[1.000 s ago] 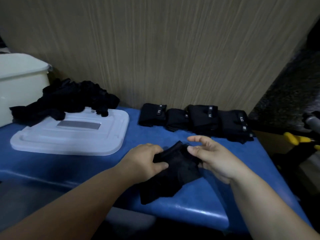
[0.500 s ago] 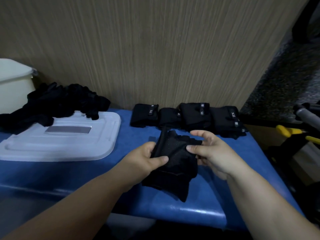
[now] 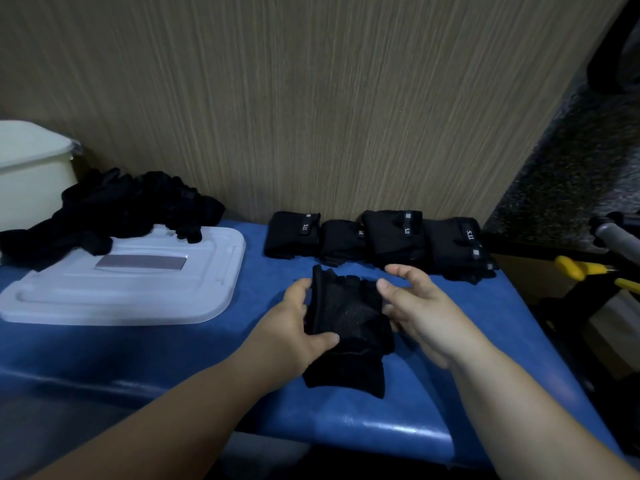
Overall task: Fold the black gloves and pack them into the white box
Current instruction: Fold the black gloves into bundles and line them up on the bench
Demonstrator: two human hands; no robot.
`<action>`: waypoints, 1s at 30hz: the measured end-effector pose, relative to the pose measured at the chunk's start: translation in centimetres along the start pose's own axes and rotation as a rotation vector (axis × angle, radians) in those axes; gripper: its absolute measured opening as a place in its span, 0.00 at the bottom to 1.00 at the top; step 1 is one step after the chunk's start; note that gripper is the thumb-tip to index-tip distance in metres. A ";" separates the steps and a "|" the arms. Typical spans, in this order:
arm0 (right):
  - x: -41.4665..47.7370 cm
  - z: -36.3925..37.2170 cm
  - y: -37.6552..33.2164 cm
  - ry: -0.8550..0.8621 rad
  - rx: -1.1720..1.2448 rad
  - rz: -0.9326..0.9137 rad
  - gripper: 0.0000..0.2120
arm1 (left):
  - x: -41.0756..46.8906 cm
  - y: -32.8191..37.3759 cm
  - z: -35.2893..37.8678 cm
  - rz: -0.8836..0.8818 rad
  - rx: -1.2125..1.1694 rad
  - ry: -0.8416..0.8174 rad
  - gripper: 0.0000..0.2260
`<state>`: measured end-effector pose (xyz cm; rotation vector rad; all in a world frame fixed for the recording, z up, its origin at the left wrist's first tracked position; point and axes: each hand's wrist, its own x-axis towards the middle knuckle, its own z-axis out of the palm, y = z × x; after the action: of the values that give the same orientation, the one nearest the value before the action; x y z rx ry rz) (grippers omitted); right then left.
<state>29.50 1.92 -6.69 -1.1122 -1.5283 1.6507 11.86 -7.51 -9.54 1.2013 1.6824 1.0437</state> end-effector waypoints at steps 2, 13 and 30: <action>-0.1 -0.2 0.1 -0.084 0.033 -0.005 0.23 | 0.1 0.0 0.2 0.012 0.012 0.032 0.42; -0.5 -1.0 1.1 -0.034 -0.668 -0.147 0.18 | -1.1 0.3 0.2 0.384 0.763 0.117 0.22; -0.5 0.3 1.9 -0.023 -0.676 -0.199 0.05 | -1.1 0.3 -0.6 0.118 1.189 -0.001 0.32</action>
<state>29.62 1.12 -8.49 -1.2110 -2.2137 1.0297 11.67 -8.63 -8.93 2.0011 2.3082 -0.0273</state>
